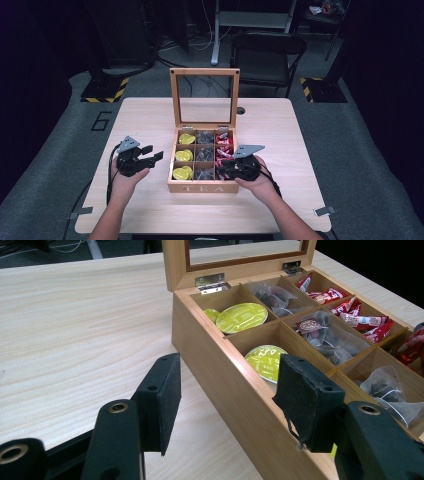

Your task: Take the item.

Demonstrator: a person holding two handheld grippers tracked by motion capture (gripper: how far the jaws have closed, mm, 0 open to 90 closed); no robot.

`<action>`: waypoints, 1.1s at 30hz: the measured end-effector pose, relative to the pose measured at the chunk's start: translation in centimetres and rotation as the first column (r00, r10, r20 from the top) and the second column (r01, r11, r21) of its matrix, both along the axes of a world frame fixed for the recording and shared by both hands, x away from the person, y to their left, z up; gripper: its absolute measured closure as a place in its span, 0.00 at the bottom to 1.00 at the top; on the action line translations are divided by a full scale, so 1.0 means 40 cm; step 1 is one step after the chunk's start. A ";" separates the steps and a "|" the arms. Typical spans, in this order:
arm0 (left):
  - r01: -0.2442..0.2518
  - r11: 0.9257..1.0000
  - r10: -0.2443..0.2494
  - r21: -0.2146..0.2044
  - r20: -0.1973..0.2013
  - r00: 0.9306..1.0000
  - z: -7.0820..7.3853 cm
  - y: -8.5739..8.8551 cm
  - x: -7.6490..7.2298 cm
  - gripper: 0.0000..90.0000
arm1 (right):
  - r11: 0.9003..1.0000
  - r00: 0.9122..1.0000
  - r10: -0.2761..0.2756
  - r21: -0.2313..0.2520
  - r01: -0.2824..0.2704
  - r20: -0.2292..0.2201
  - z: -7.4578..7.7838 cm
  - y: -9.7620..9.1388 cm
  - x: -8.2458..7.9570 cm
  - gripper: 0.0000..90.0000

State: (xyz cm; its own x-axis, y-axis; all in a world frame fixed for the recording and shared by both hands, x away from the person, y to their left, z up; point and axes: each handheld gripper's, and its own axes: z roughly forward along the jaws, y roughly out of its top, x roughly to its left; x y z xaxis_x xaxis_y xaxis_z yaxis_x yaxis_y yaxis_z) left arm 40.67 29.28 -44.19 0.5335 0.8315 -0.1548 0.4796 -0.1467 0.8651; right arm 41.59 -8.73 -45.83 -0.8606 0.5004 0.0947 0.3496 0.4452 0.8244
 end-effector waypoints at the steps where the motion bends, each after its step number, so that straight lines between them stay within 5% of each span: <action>1: 0.000 1.000 0.000 0.000 0.000 1.000 0.000 0.000 0.000 0.48 | 1.000 1.000 0.008 0.002 -0.008 0.015 0.003 -0.001 0.002 0.78; 33: -0.004 1.000 0.004 -0.003 -0.002 1.000 -0.001 0.008 0.001 0.49 | 0.999 0.998 -0.021 0.025 0.020 0.060 0.118 -0.040 0.015 0.78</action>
State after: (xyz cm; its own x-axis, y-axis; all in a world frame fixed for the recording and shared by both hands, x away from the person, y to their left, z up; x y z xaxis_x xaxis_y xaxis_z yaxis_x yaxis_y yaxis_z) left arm 40.70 29.61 -44.22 0.5295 0.8333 -0.1587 0.4823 -0.1418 0.8644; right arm 42.21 -10.34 -41.12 -0.8548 0.5159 0.0559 0.3080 0.4178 0.8547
